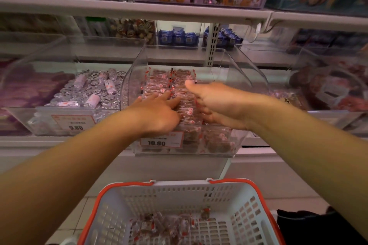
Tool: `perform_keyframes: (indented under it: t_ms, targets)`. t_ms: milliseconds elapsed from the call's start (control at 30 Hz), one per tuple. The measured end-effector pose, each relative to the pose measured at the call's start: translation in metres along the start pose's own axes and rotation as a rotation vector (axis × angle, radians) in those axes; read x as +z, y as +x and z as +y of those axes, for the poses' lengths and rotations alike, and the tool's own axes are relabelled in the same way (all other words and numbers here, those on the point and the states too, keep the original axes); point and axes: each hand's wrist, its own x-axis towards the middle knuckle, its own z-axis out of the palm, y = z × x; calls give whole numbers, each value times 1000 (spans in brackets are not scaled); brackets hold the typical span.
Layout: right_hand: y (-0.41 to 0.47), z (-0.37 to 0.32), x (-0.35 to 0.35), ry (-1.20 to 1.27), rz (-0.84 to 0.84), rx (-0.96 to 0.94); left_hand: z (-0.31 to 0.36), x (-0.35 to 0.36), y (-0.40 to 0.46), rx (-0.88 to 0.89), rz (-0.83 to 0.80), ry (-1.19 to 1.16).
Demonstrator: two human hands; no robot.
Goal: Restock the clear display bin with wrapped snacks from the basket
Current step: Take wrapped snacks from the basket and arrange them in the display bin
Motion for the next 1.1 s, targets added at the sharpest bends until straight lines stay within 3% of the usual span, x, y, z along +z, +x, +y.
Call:
perform_keyframes:
  t_ms: [67, 133, 167, 233, 267, 333, 400, 467, 533, 633, 733, 833, 967, 1100]
  targets:
    - [-7, 10, 6, -329, 348, -262, 2, 3, -14, 33, 250, -29]
    - [-27, 27, 13, -475, 639, -732, 5, 9, -33, 163, 698, -41]
    - [-40, 39, 19, -515, 667, -873, 5, 14, -42, 294, 853, -41]
    - [-54, 75, 35, -548, 560, -911, 5, 25, -61, 570, 963, -22]
    - [-56, 95, 45, -583, 446, -799, 3, 35, -68, 669, 928, -4]
    - [-47, 143, 63, -686, 83, -444, -1, 66, -75, 707, 693, 92]
    - [-36, 200, 77, -812, -279, -140, -11, 108, -72, 555, 248, 248]
    - [-32, 254, 90, -818, -426, 96, -29, 159, -64, 337, -154, 264]
    - [-34, 302, 104, -745, -458, 298, -44, 211, -66, 133, -377, 99]
    - [-43, 357, 133, -546, -386, 493, -55, 289, -90, -168, -410, -370]
    - [-48, 398, 163, -505, -358, 670, -56, 362, -111, -462, -576, -394]
    - [-45, 420, 182, -633, -370, 673, -47, 408, -114, -604, -686, -440]
    - [-31, 430, 191, -616, -245, 695, -32, 432, -107, -621, -642, -391]
    - [-19, 427, 199, -684, -241, 741, -26, 442, -95, -886, -399, -740]
